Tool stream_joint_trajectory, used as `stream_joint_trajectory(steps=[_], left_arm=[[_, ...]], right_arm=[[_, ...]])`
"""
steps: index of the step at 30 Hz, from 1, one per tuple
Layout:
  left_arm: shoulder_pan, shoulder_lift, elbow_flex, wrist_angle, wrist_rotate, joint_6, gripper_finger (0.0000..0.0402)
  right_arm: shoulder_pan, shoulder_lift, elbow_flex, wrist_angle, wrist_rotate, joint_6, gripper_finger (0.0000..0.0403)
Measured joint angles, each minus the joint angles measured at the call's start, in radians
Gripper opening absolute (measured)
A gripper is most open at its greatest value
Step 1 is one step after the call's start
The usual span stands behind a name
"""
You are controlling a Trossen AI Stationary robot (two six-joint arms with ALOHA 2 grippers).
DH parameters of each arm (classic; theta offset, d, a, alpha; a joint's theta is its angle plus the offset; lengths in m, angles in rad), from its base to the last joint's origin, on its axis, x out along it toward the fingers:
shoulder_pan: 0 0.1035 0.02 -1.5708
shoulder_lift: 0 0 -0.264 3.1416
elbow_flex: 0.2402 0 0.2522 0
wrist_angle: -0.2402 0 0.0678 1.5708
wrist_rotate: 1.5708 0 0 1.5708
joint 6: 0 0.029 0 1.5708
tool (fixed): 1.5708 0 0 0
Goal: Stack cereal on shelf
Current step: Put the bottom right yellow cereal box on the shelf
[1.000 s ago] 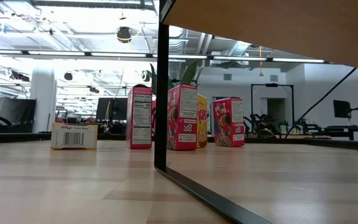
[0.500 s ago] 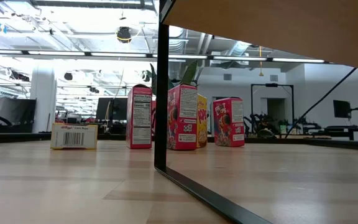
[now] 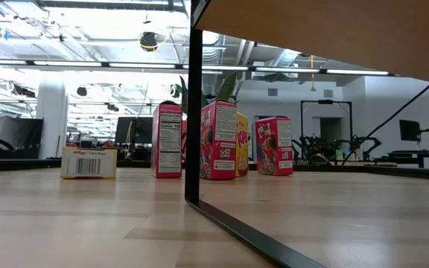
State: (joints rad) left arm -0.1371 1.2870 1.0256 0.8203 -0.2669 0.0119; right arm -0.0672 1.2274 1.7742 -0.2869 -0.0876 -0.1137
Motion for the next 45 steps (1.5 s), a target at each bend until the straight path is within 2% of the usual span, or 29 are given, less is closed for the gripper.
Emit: stream_joint_trajectory(steps=[6,10,13,20,31,38,45], left_arm=[[-0.003,-0.027,0.0,-0.068,-0.012,-0.033,0.0171],[-0.003,-0.034,0.0,-0.069,-0.023,-0.035,0.0171],[-0.003,-0.036,0.0,-0.064,-0.034,-0.043,0.0171],[-0.003,-0.036,0.0,-0.066,-0.033,-0.07,0.0171],[-0.049,-0.04,0.0,-0.076,-0.027,-0.08,0.0171],[-0.073,-0.042,0.0,-0.077,-0.027,-0.082,0.0171],[-0.076,-0.054,0.011,-0.121,-0.031,-0.099,0.0171]], right_arm=[[0.128,-0.082,0.165,-0.063,0.442,-0.324,0.0232],[0.172,-0.087,0.251,-0.05,0.568,-0.457,0.0217],[0.166,-0.073,0.283,-0.02,0.58,-0.495,0.0208],[0.181,-0.008,0.292,-0.036,0.511,-0.477,0.0195],[0.36,0.089,0.291,-0.269,0.507,-0.384,0.0202],[0.528,0.082,0.291,-0.292,0.633,-0.389,0.0193],[0.763,0.031,0.292,-0.278,0.811,-0.443,0.0171]])
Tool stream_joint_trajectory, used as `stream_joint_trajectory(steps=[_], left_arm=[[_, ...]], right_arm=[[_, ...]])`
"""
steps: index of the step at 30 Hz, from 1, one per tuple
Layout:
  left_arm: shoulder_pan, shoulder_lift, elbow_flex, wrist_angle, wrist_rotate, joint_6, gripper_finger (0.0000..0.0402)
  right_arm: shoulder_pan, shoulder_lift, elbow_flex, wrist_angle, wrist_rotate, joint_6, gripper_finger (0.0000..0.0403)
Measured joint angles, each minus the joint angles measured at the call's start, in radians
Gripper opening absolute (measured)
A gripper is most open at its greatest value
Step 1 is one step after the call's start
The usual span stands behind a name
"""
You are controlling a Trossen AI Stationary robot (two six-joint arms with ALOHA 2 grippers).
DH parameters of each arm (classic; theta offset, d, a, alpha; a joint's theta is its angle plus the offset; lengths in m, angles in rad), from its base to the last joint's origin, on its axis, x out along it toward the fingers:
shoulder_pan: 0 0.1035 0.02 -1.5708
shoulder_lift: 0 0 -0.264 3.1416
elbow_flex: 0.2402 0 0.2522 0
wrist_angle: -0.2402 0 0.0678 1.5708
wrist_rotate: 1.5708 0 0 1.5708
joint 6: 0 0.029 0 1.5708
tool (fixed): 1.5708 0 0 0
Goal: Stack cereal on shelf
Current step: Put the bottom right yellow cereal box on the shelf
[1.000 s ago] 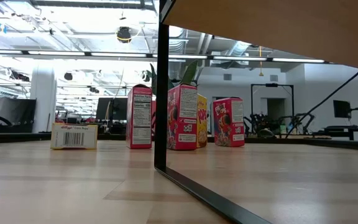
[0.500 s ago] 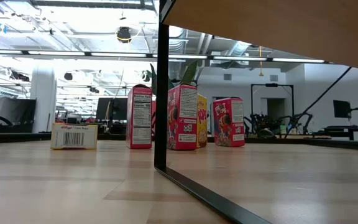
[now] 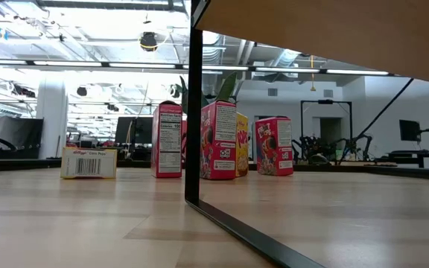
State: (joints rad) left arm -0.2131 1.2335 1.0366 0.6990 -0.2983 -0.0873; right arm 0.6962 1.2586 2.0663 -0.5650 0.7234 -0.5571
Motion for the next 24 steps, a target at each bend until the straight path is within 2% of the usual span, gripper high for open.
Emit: stream_joint_trajectory(steps=[3,6,10,13,17,24], left_arm=[[0.0,0.0,0.063,-0.143,-0.001,0.0,0.0171],[0.004,0.013,0.172,-0.389,-0.005,0.025,0.0171],[0.011,0.065,0.327,-0.682,-0.003,0.038,0.0171],[0.013,0.116,0.437,-0.813,0.025,0.057,0.0171],[0.012,0.213,0.565,-0.958,0.036,0.054,0.0171],[0.013,0.403,0.736,-1.067,0.065,0.001,0.0171]], right_arm=[[0.118,-0.019,0.0,-0.025,0.081,0.007,0.0164],[0.244,-0.039,0.0,-0.1,0.222,0.049,0.0158],[0.392,-0.065,0.0,-0.277,0.467,0.236,0.0149],[0.464,-0.07,0.0,-0.406,0.574,0.401,0.0143],[0.516,-0.068,0.0,-0.553,0.643,0.569,0.0135],[0.532,-0.069,0.0,-0.739,0.644,0.791,0.0121]])
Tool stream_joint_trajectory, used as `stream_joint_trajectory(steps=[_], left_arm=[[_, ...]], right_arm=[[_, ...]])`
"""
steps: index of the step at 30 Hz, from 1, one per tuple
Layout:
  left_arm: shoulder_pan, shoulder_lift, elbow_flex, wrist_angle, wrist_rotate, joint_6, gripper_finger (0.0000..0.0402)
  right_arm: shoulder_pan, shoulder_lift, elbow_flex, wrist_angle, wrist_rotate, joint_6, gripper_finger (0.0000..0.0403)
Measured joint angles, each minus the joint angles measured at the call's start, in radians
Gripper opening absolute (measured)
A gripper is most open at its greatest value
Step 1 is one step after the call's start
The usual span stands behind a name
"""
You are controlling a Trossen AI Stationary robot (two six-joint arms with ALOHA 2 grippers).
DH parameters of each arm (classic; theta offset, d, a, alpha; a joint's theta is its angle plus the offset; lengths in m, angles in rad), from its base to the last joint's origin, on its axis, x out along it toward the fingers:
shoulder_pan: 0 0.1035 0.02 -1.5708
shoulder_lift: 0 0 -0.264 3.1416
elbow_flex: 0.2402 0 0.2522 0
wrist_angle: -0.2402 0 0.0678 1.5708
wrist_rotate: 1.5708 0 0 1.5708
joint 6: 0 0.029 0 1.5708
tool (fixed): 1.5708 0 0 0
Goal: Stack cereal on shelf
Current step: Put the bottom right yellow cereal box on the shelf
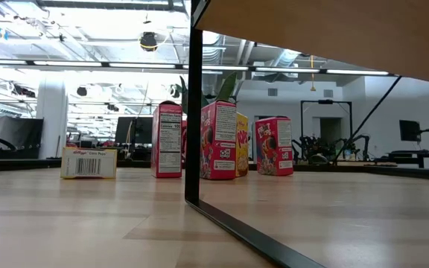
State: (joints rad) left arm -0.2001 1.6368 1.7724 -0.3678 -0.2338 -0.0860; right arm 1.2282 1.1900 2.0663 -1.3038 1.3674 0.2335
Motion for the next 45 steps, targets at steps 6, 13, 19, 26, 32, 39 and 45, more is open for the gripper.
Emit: stream_joint_trajectory(steps=[6,13,19,26,32,39,45], left_arm=[[-0.001,0.129,0.104,-0.072,0.106,-0.088,0.0171],[0.0,0.205,0.128,-0.102,0.205,-0.232,0.0171],[-0.001,0.244,0.128,-0.165,0.326,-0.374,0.0171],[-0.004,0.265,0.124,-0.214,0.389,-0.49,0.0171],[-0.014,0.264,0.127,-0.256,0.376,-0.513,0.0171],[-0.042,0.264,0.127,-0.401,0.329,-0.502,0.0171],[-0.078,0.264,0.127,-0.401,0.323,-0.511,0.0171]], right_arm=[[0.0,0.002,0.0,-0.097,-0.056,0.155,0.0119],[0.0,0.002,0.0,-0.188,-0.112,0.288,0.0118],[0.0,0.002,0.0,-0.259,-0.144,0.366,0.0118],[0.0,0.002,-0.006,-0.267,-0.191,0.411,0.0118],[-0.007,0.002,-0.052,-0.267,-0.195,0.424,0.0118],[-0.057,0.001,-0.098,-0.268,-0.196,0.424,0.0118],[-0.12,0.008,-0.11,-0.267,-0.222,0.419,0.0118]])
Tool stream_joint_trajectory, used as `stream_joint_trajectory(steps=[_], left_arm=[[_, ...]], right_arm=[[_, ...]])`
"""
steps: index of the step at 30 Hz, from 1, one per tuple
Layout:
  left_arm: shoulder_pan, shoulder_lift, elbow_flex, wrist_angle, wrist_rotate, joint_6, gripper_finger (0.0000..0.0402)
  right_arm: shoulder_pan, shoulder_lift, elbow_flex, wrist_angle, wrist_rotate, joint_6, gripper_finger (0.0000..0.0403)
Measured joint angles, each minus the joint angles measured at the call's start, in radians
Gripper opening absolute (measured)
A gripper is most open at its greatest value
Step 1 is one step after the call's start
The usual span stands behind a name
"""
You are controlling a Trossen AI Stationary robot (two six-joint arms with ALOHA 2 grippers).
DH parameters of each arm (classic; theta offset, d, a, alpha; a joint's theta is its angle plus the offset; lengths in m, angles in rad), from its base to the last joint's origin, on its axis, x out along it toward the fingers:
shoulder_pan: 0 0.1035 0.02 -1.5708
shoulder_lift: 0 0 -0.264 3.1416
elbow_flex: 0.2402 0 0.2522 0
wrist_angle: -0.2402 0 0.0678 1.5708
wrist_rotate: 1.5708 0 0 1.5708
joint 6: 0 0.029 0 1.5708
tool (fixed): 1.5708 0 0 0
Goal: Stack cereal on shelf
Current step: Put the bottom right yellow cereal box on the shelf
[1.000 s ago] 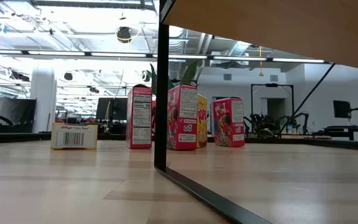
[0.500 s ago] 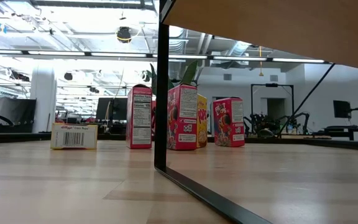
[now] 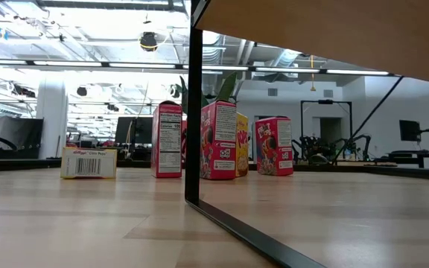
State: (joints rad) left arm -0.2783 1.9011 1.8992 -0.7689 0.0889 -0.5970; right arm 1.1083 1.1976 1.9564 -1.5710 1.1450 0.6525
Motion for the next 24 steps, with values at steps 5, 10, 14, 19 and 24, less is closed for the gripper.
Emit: stream_joint_trajectory(steps=[5,10,14,19,24], left_arm=[[-0.028,-0.001,0.048,-0.024,-0.035,-0.013,0.0171],[-0.045,-0.001,0.079,-0.059,-0.058,-0.057,0.0171],[-0.061,-0.001,0.093,-0.063,-0.018,-0.1,0.0171],[-0.075,-0.001,0.158,-0.045,-0.019,-0.115,0.0171],[-0.064,0.02,0.238,0.031,-0.059,-0.072,0.0171]], right_arm=[[-0.073,0.009,0.0,0.0,-0.061,-0.04,0.0118],[-0.129,0.012,0.0,0.0,-0.114,-0.049,0.0118],[-0.163,0.018,0.0,0.0,-0.15,-0.062,0.0118],[-0.19,0.02,0.0,0.0,-0.156,-0.086,0.0119],[-0.202,0.02,0.0,0.0,-0.158,-0.085,0.0119]])
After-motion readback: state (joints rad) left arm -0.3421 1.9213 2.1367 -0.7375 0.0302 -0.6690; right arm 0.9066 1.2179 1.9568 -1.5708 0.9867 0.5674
